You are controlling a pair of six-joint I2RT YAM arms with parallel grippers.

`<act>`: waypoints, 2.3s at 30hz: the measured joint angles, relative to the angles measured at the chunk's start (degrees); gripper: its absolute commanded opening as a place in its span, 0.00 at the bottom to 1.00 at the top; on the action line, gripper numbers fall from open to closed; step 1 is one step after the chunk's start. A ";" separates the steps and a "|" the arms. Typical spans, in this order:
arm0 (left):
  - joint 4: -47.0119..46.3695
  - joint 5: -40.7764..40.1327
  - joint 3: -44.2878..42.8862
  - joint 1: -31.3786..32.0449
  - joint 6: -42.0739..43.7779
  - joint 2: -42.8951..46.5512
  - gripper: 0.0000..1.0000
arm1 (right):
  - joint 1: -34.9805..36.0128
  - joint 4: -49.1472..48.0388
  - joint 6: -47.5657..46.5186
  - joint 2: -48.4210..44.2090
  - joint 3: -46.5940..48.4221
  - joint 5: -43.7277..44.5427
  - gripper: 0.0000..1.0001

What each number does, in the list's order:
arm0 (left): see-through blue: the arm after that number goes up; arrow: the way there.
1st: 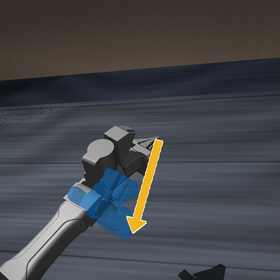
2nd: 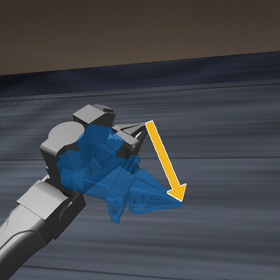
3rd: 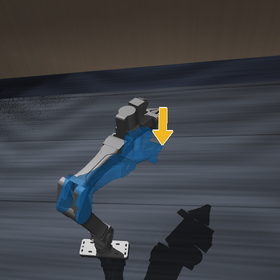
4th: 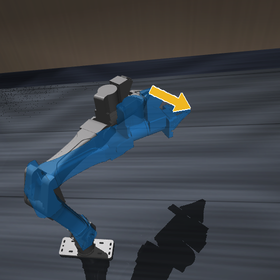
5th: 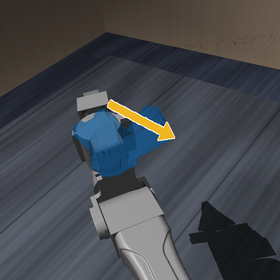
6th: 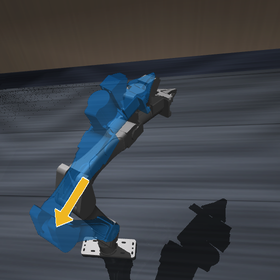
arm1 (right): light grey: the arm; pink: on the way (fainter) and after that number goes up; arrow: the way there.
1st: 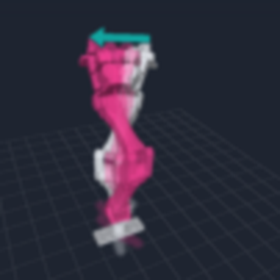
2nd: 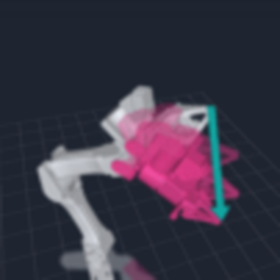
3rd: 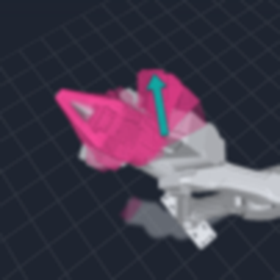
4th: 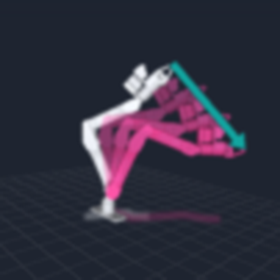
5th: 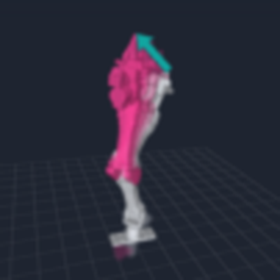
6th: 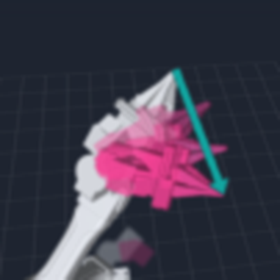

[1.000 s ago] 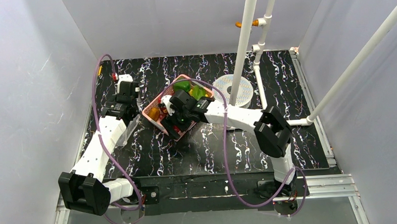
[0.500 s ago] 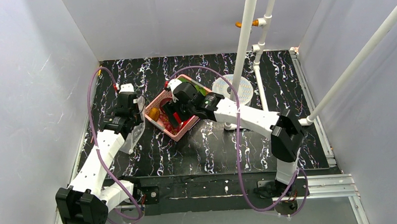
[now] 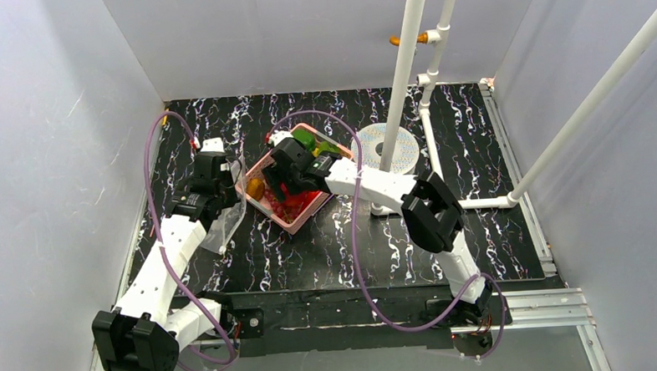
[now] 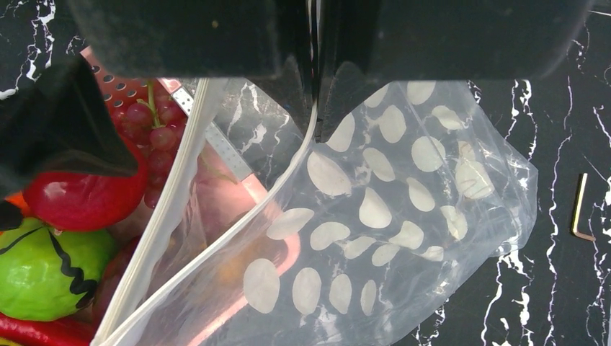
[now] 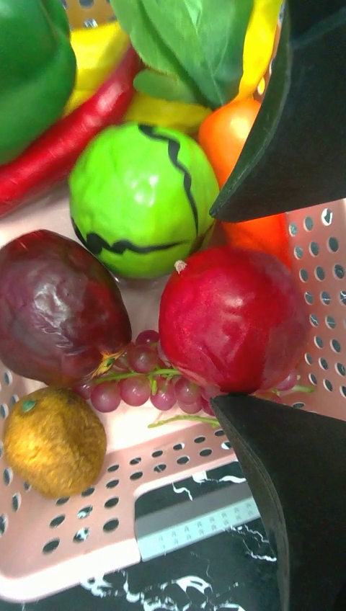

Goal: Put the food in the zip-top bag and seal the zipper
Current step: Pick up the fake fruit from the bin, then place the fake fruit in the zipper food storage bag.

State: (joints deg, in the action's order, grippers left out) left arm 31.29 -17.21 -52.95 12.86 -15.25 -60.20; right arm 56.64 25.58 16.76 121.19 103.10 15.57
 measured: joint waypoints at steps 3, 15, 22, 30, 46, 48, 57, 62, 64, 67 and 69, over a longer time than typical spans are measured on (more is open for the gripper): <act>-0.02 0.33 0.00 0.00 -0.02 -0.02 0.00 | 0.00 0.42 0.56 1.60 0.10 -0.20 0.81; -0.04 1.15 0.00 0.00 -0.17 -0.07 0.00 | 0.00 -0.41 1.33 1.86 -2.02 -2.19 0.95; -0.07 1.46 0.00 0.00 -0.20 -0.33 0.00 | 0.00 -1.58 1.01 0.00 -4.88 -2.70 0.52; -0.95 4.22 0.00 0.00 -0.19 -0.50 0.00 | 0.00 -2.92 0.18 -5.39 -6.83 -4.05 0.08; -3.06 15.23 1.07 0.00 -0.51 -0.17 0.00 | 0.06 -33.91 8.70 -23.49 -22.84 -30.27 0.01; -3.38 16.72 1.07 0.00 -0.71 -0.16 0.00 | 0.12 -36.61 10.29 -23.19 -23.28 -33.41 0.01; -5.32 19.22 3.12 -0.78 -0.86 2.34 0.00 | 0.07 -45.46 16.39 -21.16 -25.08 -37.38 0.01; -5.08 19.02 4.17 -1.11 -0.85 2.94 0.00 | 0.07 -49.64 18.48 -20.61 -27.65 -37.43 0.01; -5.10 18.87 4.35 -1.17 -0.85 2.99 0.00 | 0.07 -50.36 18.96 -20.33 -27.88 -37.46 0.01; -5.11 18.66 4.48 -1.43 -0.85 3.02 0.00 | 0.07 -50.85 19.07 -19.93 -27.88 -37.35 0.01; -5.11 18.31 4.51 -1.53 -0.85 3.02 0.00 | 0.10 -51.08 19.09 -19.77 -27.89 -37.05 0.01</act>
State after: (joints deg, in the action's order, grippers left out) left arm 26.17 1.09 -48.43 11.33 -16.10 -57.19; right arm 56.74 -25.50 35.85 101.42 75.21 -21.49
